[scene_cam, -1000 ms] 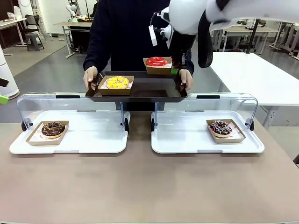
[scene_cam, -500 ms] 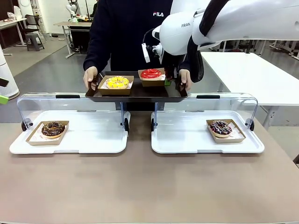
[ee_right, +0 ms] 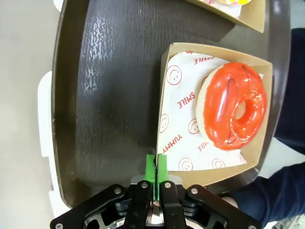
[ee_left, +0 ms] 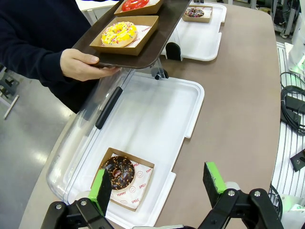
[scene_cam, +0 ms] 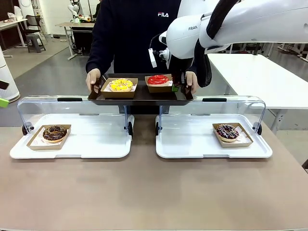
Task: Provide the desired donut to the person.
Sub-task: Place the picked Paper togo box onto the Handle tray extended by the person.
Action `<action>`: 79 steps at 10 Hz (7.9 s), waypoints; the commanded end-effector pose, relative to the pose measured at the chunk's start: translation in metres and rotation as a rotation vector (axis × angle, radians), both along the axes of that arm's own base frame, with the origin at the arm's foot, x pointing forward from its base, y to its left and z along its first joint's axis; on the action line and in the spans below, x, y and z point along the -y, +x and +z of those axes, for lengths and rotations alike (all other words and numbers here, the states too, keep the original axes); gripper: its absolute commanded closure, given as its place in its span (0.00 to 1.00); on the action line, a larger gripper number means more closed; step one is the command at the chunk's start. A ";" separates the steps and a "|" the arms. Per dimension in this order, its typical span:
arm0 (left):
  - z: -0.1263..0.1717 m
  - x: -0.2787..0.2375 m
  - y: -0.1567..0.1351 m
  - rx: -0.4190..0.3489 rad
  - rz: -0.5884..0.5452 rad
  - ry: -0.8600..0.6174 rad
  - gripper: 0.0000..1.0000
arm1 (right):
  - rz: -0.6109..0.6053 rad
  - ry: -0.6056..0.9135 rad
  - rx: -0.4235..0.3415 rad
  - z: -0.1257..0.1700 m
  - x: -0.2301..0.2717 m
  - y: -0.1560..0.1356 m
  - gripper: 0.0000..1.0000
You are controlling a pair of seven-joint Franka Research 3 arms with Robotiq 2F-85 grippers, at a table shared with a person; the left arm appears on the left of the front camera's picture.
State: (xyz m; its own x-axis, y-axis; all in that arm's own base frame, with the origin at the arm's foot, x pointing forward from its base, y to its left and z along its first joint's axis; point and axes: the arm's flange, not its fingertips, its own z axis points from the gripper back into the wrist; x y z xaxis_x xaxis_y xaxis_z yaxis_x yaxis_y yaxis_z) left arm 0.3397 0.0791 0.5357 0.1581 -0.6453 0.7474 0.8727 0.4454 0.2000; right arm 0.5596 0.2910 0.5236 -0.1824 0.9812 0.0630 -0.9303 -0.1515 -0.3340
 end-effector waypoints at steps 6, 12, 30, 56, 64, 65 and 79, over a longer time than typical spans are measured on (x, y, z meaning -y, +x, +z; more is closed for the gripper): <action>0.001 -0.001 -0.001 -0.002 0.004 -0.008 0.00 | 0.026 0.051 -0.045 0.012 0.012 -0.008 0.00; 0.001 -0.001 -0.001 -0.002 0.004 -0.008 0.00 | 0.040 0.061 -0.075 0.022 0.011 -0.012 0.00; 0.001 -0.001 -0.001 -0.002 0.004 -0.008 0.00 | -0.129 0.728 -0.034 0.019 0.204 -0.149 0.00; 0.001 -0.001 -0.001 -0.002 0.004 -0.008 0.00 | -0.558 0.861 -0.076 -0.022 0.317 -0.179 0.00; 0.001 -0.001 -0.001 -0.002 0.004 -0.008 0.00 | -0.558 0.861 -0.076 -0.022 0.317 -0.179 0.00; 0.001 -0.001 -0.001 -0.002 0.004 -0.008 0.00 | -0.558 0.861 -0.076 -0.022 0.317 -0.179 0.00; 0.001 -0.001 -0.001 -0.002 0.004 -0.008 0.00 | -0.558 0.861 -0.076 -0.022 0.317 -0.179 0.00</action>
